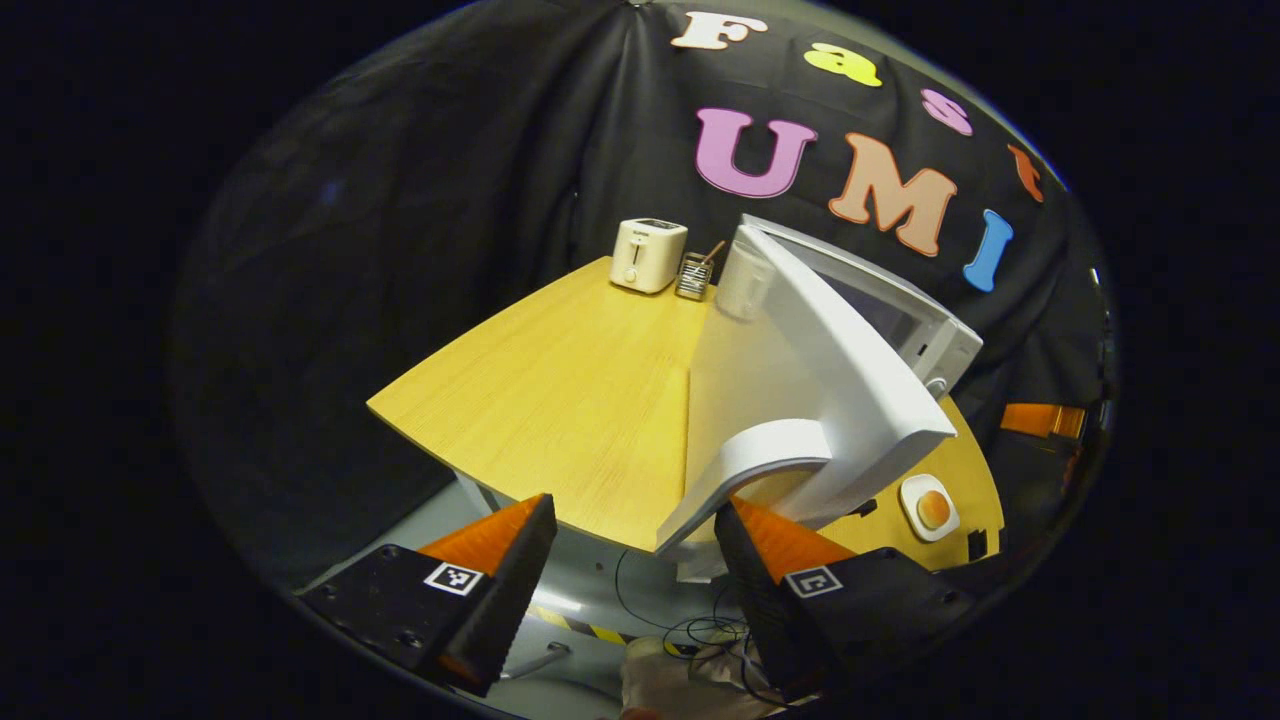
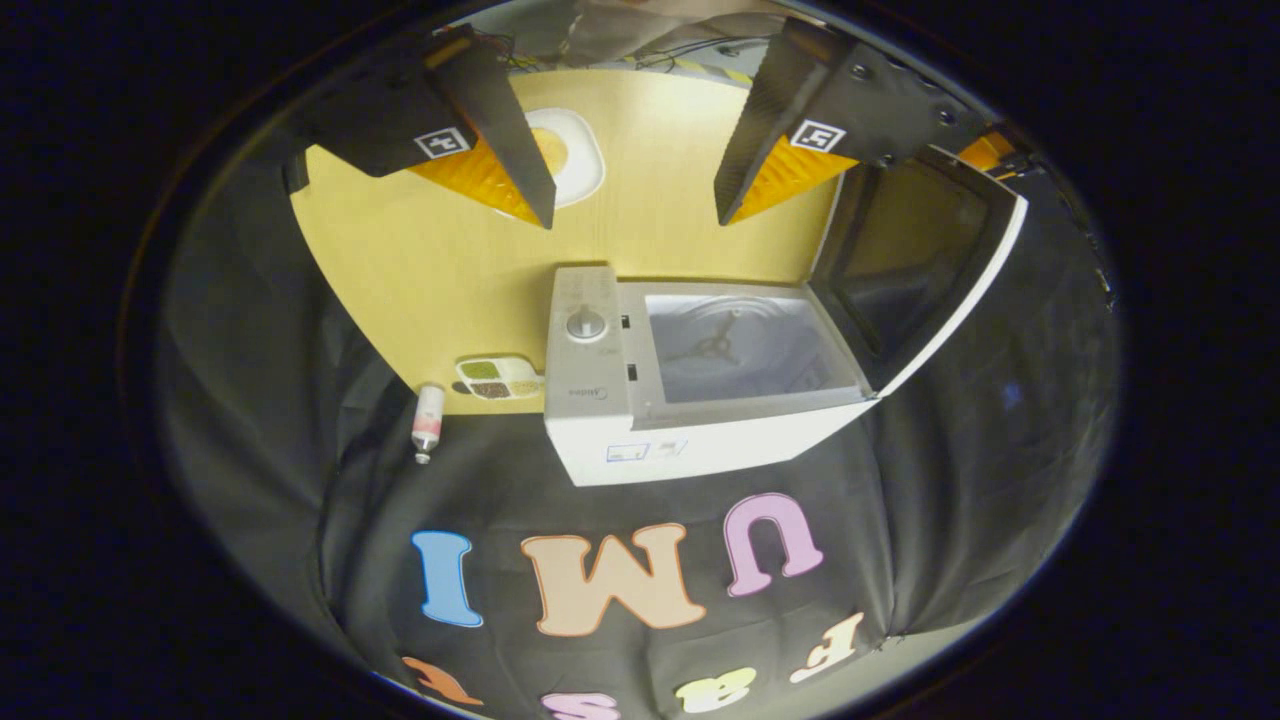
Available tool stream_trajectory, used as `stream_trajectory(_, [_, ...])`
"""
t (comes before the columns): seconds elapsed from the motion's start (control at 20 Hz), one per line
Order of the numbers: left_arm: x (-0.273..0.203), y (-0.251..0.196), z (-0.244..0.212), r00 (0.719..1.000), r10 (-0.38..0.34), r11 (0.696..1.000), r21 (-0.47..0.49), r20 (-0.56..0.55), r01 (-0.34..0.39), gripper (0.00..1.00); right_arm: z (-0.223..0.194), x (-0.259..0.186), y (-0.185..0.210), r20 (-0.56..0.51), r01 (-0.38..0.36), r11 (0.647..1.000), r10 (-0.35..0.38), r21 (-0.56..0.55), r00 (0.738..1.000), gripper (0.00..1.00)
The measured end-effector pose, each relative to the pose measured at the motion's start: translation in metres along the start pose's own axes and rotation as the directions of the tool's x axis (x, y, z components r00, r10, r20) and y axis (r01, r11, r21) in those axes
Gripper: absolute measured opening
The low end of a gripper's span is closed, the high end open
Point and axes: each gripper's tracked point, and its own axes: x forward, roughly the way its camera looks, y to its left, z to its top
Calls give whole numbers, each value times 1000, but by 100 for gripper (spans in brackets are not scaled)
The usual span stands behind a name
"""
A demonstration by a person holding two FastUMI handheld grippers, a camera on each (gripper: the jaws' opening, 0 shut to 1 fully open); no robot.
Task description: Open the microwave oven with the left hand, put the food in, and close the microwave oven.
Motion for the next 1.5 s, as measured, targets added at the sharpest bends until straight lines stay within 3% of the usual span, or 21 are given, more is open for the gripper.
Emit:
stream_trajectory(0.15, [-3,25,4,999,32,999,-33,6,-32,94,-9,11,-2,-28,16,1000,-17,-18,999,99])
stream_trajectory(0.3, [-2,61,17,991,128,992,-23,30,-128,94,-22,26,-6,-68,31,999,-33,-25,997,100])
stream_trajectory(0.35, [-1,70,21,987,156,987,-31,36,-155,93,-27,32,-7,-83,31,999,-33,-21,996,93])
stream_trajectory(0.45, [-2,87,32,974,220,974,-62,53,-217,94,-36,42,-14,-115,40,999,-41,-11,992,94])
stream_trajectory(0.5, [-4,97,41,962,263,963,-82,73,-257,94,-41,46,-21,-131,53,999,-54,-9,990,100])
stream_trajectory(0.55, [-8,104,51,948,303,950,-106,94,-293,94,-46,49,-27,-150,64,998,-64,-9,987,100])
stream_trajectory(0.6, [-12,110,62,931,343,936,-127,122,-328,94,-53,54,-34,-170,74,997,-74,-7,983,93])
stream_trajectory(0.7, [-24,121,83,891,420,904,-158,171,-396,94,-63,64,-48,-214,86,996,-84,0,973,93])
stream_trajectory(0.75, [-31,122,94,870,450,891,-163,200,-423,94,-69,67,-56,-238,91,996,-88,2,967,100])
stream_trajectory(0.95, [-56,115,137,782,538,842,-170,313,-511,93,-99,87,-78,-363,93,996,-89,-8,928,100])
stream_trajectory(1.0, [-60,108,147,765,548,835,-173,339,-522,93,-105,91,-81,-391,85,996,-86,-18,916,94])
stream_trajectory(1.05, [-63,102,153,749,558,828,-174,358,-533,88,-111,94,-86,-417,80,996,-88,-38,905,100])
stream_trajectory(1.15, [-67,86,162,729,566,820,-177,385,-544,92,-121,99,-96,-456,70,995,-97,-76,885,100])
stream_trajectory(1.2, [-68,79,167,723,567,820,-185,395,-542,92,-123,104,-100,-464,61,995,-94,-85,881,94])
stream_trajectory(1.25, [-71,75,169,714,574,815,-196,401,-545,92,-124,108,-102,-475,50,995,-85,-87,876,94])
stream_trajectory(1.3, [-72,73,170,700,588,805,-211,405,-554,88,-128,113,-103,-488,39,995,-77,-87,870,100])
stream_trajectory(1.45, [-76,68,164,680,617,785,-254,396,-565,92,-137,119,-102,-533,2,996,-48,-87,844,100])
stream_trajectory(1.5, [-78,67,163,674,626,779,-268,393,-567,93,-141,120,-101,-545,-13,996,-38,-91,838,94])
